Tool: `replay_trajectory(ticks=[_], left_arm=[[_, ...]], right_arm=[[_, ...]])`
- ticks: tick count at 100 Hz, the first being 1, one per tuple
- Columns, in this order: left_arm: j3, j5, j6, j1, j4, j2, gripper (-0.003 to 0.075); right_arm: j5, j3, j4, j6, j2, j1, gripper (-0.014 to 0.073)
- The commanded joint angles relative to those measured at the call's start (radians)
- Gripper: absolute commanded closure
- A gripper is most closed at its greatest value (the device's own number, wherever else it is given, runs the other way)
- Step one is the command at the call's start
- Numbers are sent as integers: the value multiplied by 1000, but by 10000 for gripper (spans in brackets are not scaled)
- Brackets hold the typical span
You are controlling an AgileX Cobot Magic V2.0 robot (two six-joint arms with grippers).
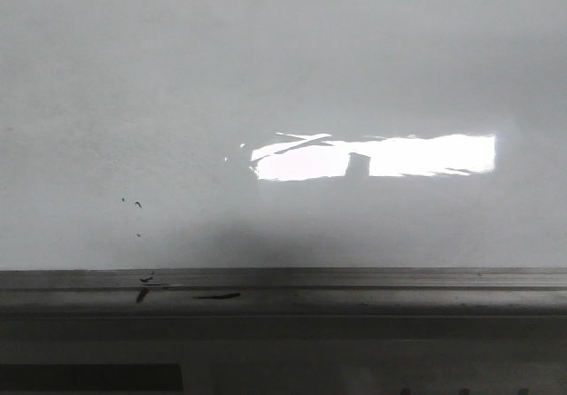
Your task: Write number 7 on whiteboard
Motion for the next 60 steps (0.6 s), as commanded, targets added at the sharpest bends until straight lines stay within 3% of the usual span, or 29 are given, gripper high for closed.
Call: replay_trajectory(ticks=[1, 13, 34, 60], left_arm=[[-28, 7, -5, -1, -6, 7, 741], [-28, 7, -5, -1, -6, 7, 741], [-28, 7, -5, -1, -6, 7, 741], [-28, 7, -5, -1, -6, 7, 741]], right_arm=[[-146, -10, -311, 286, -12, -1, 636], [-164, -4, -298, 284, 6, -33, 636], [-281, 1, -204, 284, 22, -176, 636], [-246, 1, -199, 284, 120, -200, 636]])
